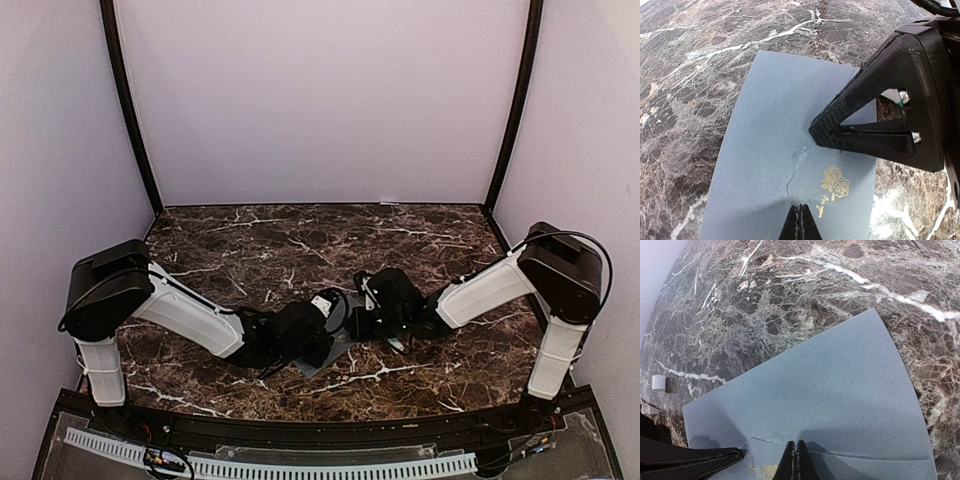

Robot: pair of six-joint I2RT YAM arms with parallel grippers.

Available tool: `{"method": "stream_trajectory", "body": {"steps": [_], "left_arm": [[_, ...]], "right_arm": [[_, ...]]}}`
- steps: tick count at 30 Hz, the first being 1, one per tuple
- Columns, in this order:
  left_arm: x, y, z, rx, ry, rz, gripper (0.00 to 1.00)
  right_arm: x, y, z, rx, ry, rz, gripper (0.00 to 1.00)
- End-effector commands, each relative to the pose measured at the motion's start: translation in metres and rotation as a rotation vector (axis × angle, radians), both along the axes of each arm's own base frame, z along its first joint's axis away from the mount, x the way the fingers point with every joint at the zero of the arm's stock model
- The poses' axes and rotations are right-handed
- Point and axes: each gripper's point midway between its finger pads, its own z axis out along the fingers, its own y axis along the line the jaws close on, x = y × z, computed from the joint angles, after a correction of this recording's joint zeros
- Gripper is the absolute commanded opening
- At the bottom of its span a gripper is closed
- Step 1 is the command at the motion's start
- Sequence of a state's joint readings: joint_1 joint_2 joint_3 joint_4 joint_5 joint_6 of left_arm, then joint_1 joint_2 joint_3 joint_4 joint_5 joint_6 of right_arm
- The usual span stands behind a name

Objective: Place the letter into the envelope and seal it

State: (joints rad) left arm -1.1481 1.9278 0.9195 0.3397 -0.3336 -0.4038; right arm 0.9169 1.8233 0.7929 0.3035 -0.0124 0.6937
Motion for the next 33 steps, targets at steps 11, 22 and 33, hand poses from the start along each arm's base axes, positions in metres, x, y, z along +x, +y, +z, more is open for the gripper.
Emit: {"method": "stream_trajectory", "body": {"steps": [11, 22, 33], "left_arm": [[-0.009, 0.025, -0.022, 0.111, 0.051, 0.0, 0.0], [-0.03, 0.029, -0.019, 0.126, 0.147, -0.064, 0.01], [-0.05, 0.04, -0.002, 0.096, 0.209, -0.107, 0.04]], "right_arm": [[-0.046, 0.046, -0.017, -0.001, 0.075, 0.151, 0.0], [-0.034, 0.024, -0.033, -0.085, 0.063, 0.059, 0.0], [-0.028, 0.036, -0.007, -0.06, 0.021, 0.083, 0.0]]}}
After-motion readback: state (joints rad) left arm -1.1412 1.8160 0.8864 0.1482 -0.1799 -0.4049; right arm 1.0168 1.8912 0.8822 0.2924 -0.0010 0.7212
